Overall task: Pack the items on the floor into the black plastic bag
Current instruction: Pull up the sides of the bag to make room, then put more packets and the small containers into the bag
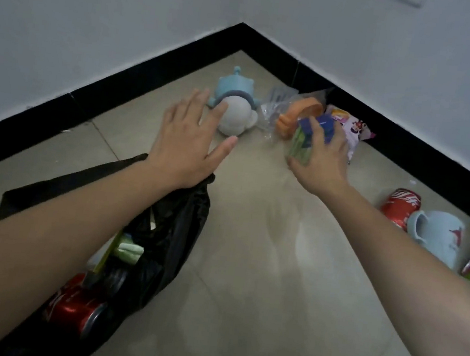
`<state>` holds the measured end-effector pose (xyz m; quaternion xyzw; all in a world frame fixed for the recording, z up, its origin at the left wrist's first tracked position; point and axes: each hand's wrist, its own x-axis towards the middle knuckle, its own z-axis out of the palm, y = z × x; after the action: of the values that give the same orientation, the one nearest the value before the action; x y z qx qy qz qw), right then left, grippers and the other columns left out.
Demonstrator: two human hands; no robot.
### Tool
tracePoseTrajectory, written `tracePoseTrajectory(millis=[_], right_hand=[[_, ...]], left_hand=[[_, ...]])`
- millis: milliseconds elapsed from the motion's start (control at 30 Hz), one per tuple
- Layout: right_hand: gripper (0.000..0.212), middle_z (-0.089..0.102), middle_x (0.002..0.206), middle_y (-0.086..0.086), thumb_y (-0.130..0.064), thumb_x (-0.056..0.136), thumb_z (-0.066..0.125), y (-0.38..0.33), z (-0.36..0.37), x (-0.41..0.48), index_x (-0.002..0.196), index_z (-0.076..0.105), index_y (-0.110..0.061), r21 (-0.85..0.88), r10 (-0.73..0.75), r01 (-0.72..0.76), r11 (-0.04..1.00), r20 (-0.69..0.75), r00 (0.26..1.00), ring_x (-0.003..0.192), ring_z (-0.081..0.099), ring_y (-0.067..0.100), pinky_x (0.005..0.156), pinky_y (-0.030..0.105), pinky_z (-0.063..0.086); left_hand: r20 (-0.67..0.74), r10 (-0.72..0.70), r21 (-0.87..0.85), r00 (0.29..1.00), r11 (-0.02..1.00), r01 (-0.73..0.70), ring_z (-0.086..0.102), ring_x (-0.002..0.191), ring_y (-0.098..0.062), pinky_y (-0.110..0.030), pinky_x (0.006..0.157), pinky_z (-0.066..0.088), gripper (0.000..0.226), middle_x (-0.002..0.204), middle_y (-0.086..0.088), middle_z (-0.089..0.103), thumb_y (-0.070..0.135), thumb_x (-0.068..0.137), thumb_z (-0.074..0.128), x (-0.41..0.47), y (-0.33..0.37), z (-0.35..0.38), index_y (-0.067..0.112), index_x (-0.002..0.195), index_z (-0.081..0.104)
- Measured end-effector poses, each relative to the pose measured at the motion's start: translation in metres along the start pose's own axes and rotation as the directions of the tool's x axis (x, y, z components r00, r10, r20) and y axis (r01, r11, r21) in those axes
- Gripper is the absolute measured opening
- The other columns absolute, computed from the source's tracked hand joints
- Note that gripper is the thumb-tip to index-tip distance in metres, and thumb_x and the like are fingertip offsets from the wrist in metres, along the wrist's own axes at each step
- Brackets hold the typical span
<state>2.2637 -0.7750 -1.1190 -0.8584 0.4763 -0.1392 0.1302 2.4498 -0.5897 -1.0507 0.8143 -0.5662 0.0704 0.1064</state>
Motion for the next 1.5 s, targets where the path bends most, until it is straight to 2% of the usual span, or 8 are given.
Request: tracePoseTrajectory(millis=[133,333,567,667,800,1167,1333,1500], right_hand=[[0.095,-0.01,0.162,0.018,-0.068,0.081,0.06,0.019,0.017,0.047,0.156,0.011,-0.036,0.002,0.047,-0.047,0.999,0.008,0.999,0.147,-0.002,0.047,0.116,0.059,0.012],[0.07,0.037,0.125,0.014,-0.031,0.068,0.077,0.044,0.038,0.043,0.131,0.049,-0.021,0.347,0.074,-0.016,0.938,-0.154,0.985,0.109,0.049,0.031,0.09,0.029,0.044],[0.062,0.035,0.117,0.01,-0.04,0.069,0.076,0.066,0.05,0.022,0.124,0.051,-0.023,0.352,0.11,-0.059,0.934,-0.125,0.986,0.098,0.053,0.038,0.09,0.039,0.05],[0.059,0.032,0.118,0.01,-0.031,0.07,0.079,0.06,0.052,0.024,0.121,0.051,-0.023,0.386,0.138,-0.088,0.918,-0.105,0.985,0.101,0.052,0.039,0.095,0.043,0.049],[0.056,0.032,0.123,0.013,-0.032,0.07,0.078,0.052,0.049,0.034,0.118,0.05,-0.023,0.371,0.177,-0.139,0.918,-0.069,0.982,0.109,0.049,0.04,0.096,0.041,0.049],[0.063,0.035,0.123,0.001,-0.039,0.065,0.081,0.057,0.054,-0.04,0.118,0.048,-0.031,0.389,0.251,-0.23,0.892,-0.005,0.968,0.114,0.052,0.03,0.099,0.04,0.047],[0.054,0.045,0.109,0.004,-0.04,0.059,0.08,0.066,0.065,-0.117,0.1,0.049,-0.024,0.214,0.289,-0.296,0.931,0.06,0.955,0.1,0.054,0.033,0.088,0.038,0.044],[0.079,0.039,0.117,0.002,-0.05,0.065,0.077,0.068,0.046,-0.144,0.13,0.038,-0.026,0.164,0.246,-0.277,0.947,0.184,0.952,0.098,0.06,0.032,0.079,0.039,0.05]], left_hand=[[0.061,0.046,0.028,0.997,0.998,-0.048,0.02,0.146,-0.035,-0.05,0.114,0.022,0.068,0.159,-0.019,0.021,0.058,0.096,0.034,0.022,0.02,0.04,0.018,0.151,0.027],[0.101,-0.028,-0.076,0.994,0.996,0.036,0.02,0.145,-0.035,-0.051,0.112,0.028,0.071,0.159,-0.018,0.021,0.055,0.096,0.043,0.075,0.033,0.091,0.015,0.152,0.026],[0.172,-0.322,-0.412,0.931,0.835,0.365,0.007,0.15,-0.034,-0.046,0.116,0.023,0.127,0.163,-0.017,-0.006,0.058,0.067,0.08,0.173,0.058,0.14,0.027,0.156,-0.006],[0.333,-0.336,-0.533,0.881,0.704,0.47,0.04,0.138,-0.032,-0.045,0.111,0.036,0.121,0.151,-0.013,0.041,0.058,0.055,0.085,0.183,0.064,0.157,0.025,0.153,0.022],[0.214,-0.373,-0.558,0.903,0.712,0.426,0.063,0.106,-0.033,-0.033,0.084,0.047,0.038,0.113,-0.013,0.07,0.023,0.085,0.065,0.148,0.087,0.164,0.017,0.123,0.064],[0.361,-0.543,-0.571,0.758,0.514,0.64,0.058,0.1,-0.03,-0.031,0.084,0.048,0.091,0.124,-0.011,0.048,0.0,0.08,0.053,-0.057,0.079,0.166,0.042,0.153,0.019],[0.359,-0.639,-0.3,0.68,0.611,0.732,0.036,0.133,-0.038,-0.043,0.105,0.034,0.062,0.15,-0.015,0.028,0.038,0.091,0.046,-0.117,0.08,0.142,0.029,0.151,0.032],[0.365,-0.53,-0.177,0.765,0.768,0.616,0.009,0.148,-0.036,-0.053,0.113,0.021,0.105,0.163,-0.016,0.004,0.085,0.071,0.049,-0.102,0.097,0.136,0.033,0.154,0.013]])
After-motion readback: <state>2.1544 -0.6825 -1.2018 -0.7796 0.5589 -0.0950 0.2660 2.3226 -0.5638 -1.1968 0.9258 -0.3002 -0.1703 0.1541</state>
